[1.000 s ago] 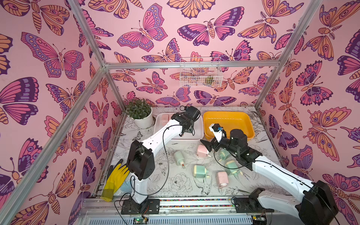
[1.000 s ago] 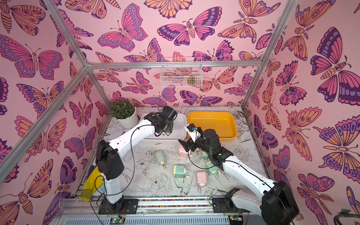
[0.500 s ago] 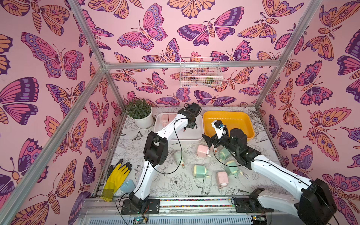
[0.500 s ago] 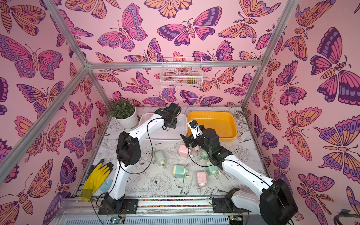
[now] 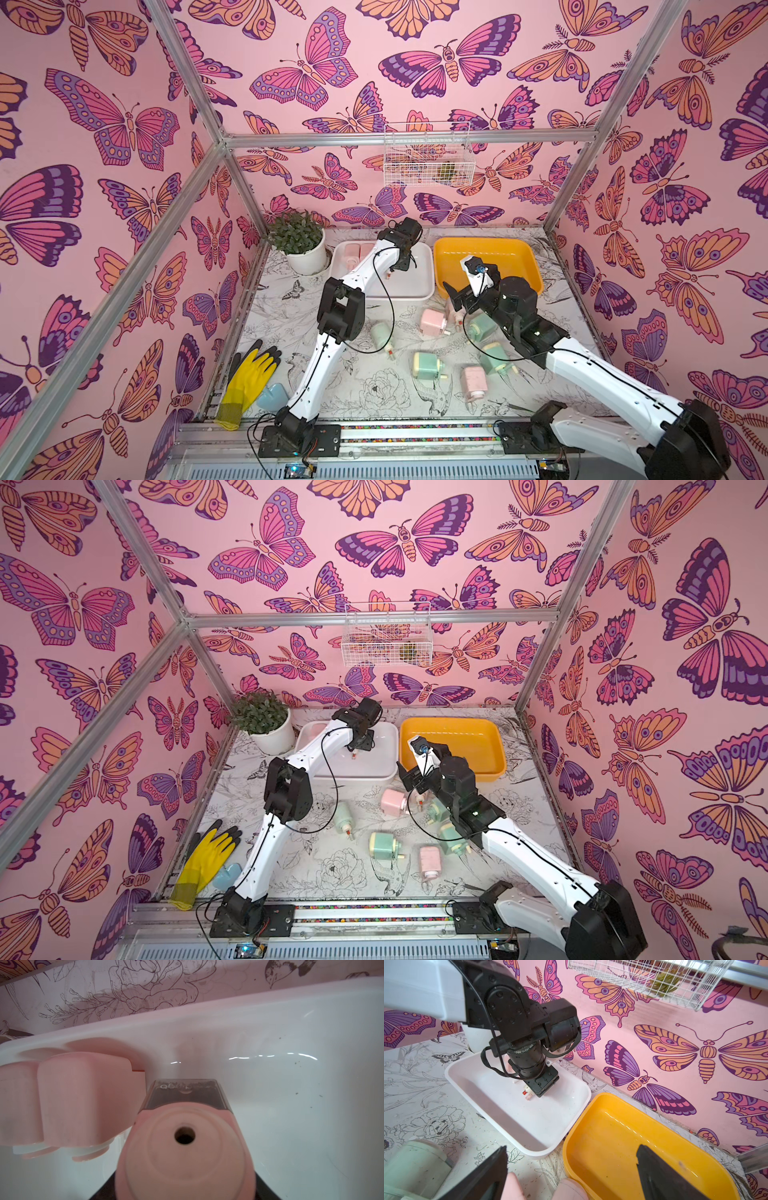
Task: Place the pencil sharpeners by color into the storage box
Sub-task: Place the pencil sharpener in the storage box.
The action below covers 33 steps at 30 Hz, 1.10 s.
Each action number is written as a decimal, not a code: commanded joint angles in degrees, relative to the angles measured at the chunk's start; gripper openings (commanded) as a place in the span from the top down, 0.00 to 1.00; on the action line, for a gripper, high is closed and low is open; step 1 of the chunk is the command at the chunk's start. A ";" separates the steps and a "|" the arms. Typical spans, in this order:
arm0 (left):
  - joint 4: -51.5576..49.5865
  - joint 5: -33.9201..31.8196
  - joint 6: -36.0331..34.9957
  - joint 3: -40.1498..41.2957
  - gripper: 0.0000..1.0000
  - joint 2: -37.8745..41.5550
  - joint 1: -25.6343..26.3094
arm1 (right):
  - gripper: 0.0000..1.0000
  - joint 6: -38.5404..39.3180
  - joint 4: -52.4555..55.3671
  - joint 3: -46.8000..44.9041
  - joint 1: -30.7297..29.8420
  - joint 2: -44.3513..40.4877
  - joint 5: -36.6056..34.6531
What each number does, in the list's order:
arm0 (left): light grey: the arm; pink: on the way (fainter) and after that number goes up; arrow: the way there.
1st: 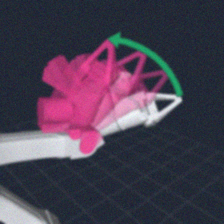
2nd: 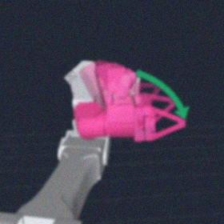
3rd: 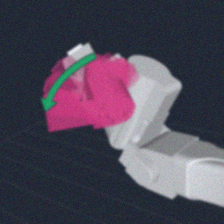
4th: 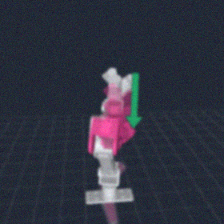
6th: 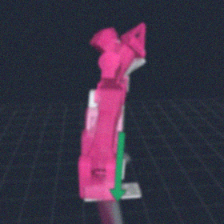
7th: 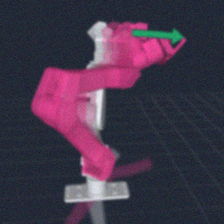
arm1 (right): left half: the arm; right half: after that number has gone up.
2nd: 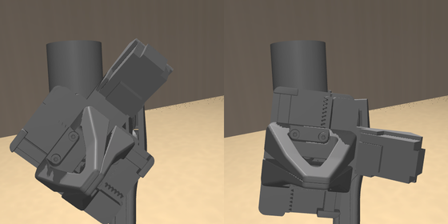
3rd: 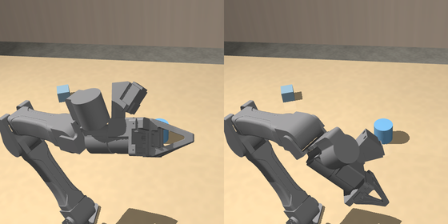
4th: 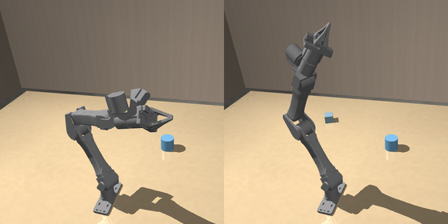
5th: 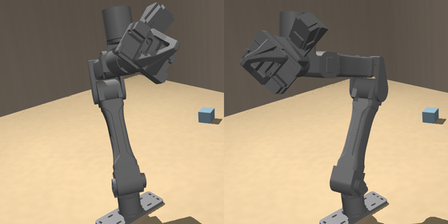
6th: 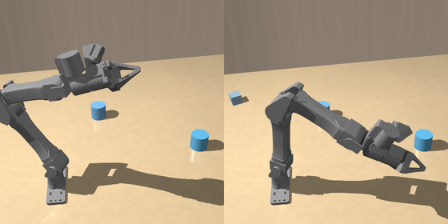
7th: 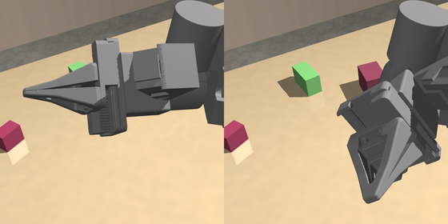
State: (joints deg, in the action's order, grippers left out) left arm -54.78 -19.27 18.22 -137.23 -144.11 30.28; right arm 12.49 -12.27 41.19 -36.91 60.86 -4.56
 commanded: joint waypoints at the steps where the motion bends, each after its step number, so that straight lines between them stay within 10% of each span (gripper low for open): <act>1: -0.90 1.72 -0.37 -2.11 1.00 -0.78 -1.29 | 0.01 1.25 -0.82 -2.04 -0.40 -1.14 -1.00; 10: -0.92 2.31 -1.49 -4.47 0.99 -3.53 -2.07 | 0.01 1.42 -6.98 -4.80 -0.44 -2.85 -1.08; 33: -0.86 2.18 -1.31 -4.97 0.53 -3.60 -2.36 | 0.01 0.52 -6.97 -5.34 -0.37 -4.09 -1.29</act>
State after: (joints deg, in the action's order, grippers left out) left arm -55.13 -16.71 17.37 -140.88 -146.96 28.36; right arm 13.52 -18.83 36.01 -36.91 57.30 -5.93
